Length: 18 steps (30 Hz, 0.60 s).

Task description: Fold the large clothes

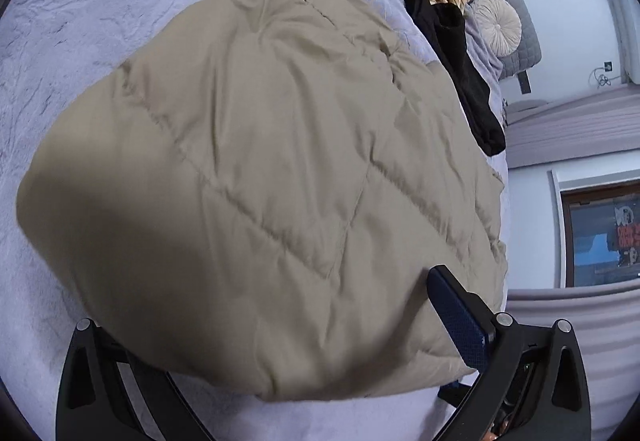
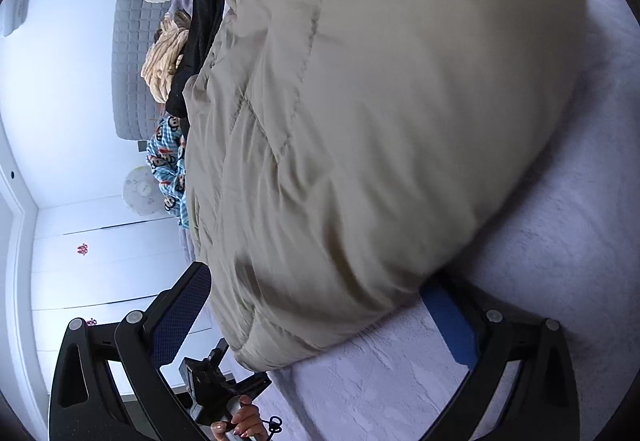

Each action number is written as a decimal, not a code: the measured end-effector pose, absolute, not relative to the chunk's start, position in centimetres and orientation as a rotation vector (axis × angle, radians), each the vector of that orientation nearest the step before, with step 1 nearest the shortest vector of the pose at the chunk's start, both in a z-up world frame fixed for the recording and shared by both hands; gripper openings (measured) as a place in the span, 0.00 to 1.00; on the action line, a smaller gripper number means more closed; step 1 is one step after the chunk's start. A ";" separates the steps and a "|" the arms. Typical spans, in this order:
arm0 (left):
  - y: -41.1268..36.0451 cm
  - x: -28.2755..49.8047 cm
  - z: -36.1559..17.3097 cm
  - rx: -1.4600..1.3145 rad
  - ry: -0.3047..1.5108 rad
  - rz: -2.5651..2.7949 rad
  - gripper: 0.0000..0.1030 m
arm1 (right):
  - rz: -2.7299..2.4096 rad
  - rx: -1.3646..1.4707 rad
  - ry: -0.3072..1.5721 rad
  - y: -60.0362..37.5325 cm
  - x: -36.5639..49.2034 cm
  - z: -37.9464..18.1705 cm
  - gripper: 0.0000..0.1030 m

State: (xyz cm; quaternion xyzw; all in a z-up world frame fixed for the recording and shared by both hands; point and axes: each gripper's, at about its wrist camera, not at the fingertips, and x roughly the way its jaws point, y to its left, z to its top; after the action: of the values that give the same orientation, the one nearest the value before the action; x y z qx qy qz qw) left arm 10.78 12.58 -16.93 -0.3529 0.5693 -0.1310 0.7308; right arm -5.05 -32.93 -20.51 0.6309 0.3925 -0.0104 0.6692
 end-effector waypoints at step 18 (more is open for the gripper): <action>11.9 12.5 -11.9 -0.568 1.094 -0.345 0.21 | 0.014 1.530 0.821 -32.7 -1.6 -21.4 0.26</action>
State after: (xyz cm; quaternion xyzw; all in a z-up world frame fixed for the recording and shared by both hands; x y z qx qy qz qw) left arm 12.53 11.92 -11.86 -0.2649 0.5102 -0.1609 0.8022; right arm -1.59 -32.66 -21.39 0.6725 0.3610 0.0061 0.6461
